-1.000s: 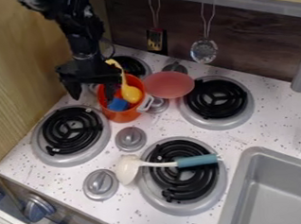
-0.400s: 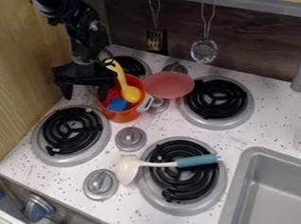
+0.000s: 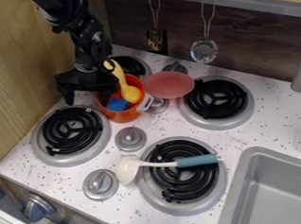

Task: Put the red object in the left burner

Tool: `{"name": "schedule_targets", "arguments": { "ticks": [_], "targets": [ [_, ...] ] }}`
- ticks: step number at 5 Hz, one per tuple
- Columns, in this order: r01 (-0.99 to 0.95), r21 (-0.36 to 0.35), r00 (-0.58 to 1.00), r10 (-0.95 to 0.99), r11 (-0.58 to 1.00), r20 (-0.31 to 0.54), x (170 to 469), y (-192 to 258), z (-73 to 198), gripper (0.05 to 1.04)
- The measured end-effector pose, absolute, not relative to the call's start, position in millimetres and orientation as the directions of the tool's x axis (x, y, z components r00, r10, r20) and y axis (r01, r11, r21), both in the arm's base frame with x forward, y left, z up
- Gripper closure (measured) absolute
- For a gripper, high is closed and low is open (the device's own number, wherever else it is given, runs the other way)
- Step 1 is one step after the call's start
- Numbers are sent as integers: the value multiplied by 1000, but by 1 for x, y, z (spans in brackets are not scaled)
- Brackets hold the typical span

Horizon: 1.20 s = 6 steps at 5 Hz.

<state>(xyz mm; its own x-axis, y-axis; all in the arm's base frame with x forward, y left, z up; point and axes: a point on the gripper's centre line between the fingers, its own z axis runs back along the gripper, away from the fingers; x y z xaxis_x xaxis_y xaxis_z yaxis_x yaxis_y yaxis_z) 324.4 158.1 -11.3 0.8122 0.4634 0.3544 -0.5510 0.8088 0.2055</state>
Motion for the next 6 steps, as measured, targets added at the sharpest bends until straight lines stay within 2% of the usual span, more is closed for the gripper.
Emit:
{"name": "schedule_targets", "arguments": {
  "ticks": [2,3,5,6],
  "targets": [
    [-609,187,772,523,771,362,325,156,-19,84],
    [-625,154,752,537,765,383,330,155,-22,138],
    [-634,121,740,554,763,381,336,154,-27,687],
    [-639,113,737,564,761,373,335,153,-31,912]
  ]
}}
